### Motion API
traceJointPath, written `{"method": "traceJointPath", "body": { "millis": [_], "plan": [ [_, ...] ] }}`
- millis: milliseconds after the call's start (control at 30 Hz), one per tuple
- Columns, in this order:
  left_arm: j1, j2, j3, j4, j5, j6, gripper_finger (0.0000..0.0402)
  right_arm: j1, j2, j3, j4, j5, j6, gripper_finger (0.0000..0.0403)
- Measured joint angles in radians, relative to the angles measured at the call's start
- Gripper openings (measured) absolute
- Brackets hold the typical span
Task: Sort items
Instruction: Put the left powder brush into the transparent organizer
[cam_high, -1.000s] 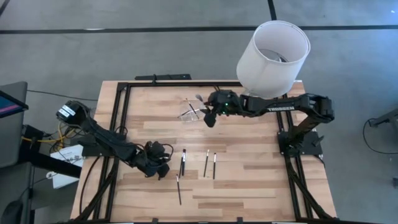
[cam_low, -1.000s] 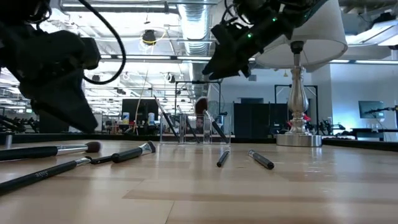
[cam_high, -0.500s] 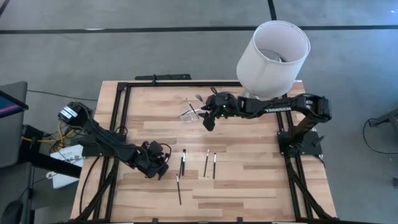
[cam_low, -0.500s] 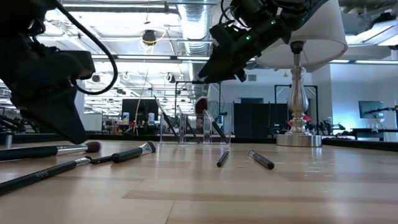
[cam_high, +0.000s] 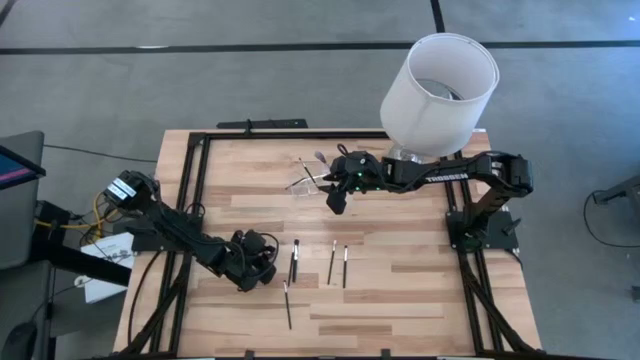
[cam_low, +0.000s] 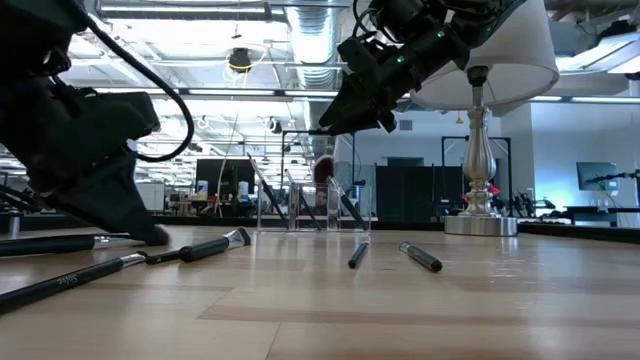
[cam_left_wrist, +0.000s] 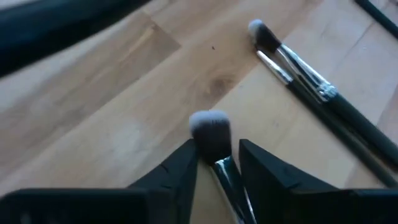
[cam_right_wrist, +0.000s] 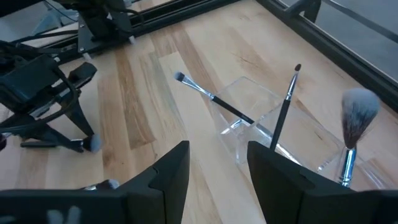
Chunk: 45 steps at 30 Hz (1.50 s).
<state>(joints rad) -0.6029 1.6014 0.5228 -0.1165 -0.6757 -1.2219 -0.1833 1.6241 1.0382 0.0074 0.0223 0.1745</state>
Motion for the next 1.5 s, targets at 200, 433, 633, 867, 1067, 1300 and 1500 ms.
{"method": "traceJointPath", "body": {
  "millis": [200, 433, 633, 867, 1067, 1300, 1500],
  "plan": [
    [0.015, -0.012, -0.006, -0.02, -0.072, 0.009, 0.0031, 0.0, 0.0, 0.0, 0.001, 0.0, 0.0, 0.0147],
    [0.094, -0.057, -0.005, 0.005, -0.212, 0.031, 0.0053, 0.0, 0.0, 0.017, 0.001, 0.0, 0.0, 0.0139],
    [0.225, -0.225, -0.004, 0.036, -0.329, 0.195, 0.0034, 0.013, -0.019, 0.051, -0.102, 0.003, -0.046, 0.0128],
    [0.372, -0.434, -0.003, 0.427, -0.28, 0.824, 0.0044, 0.05, -0.115, 0.053, -0.302, 0.064, -0.029, 0.0117],
    [0.521, -0.482, -0.002, 0.785, 0.132, 1.196, 0.0037, 0.128, -0.201, 0.02, -0.373, 0.31, 0.015, 0.0112],
    [0.764, -0.355, -0.002, 0.915, 0.481, 1.259, 0.0046, 0.22, -0.266, -0.06, -0.412, 0.439, 0.148, 0.0099],
    [0.916, -0.091, -0.002, 1.257, 0.659, 1.243, 0.0039, 0.222, -0.262, -0.124, -0.422, 0.442, 0.281, 0.0093]
  ]
}}
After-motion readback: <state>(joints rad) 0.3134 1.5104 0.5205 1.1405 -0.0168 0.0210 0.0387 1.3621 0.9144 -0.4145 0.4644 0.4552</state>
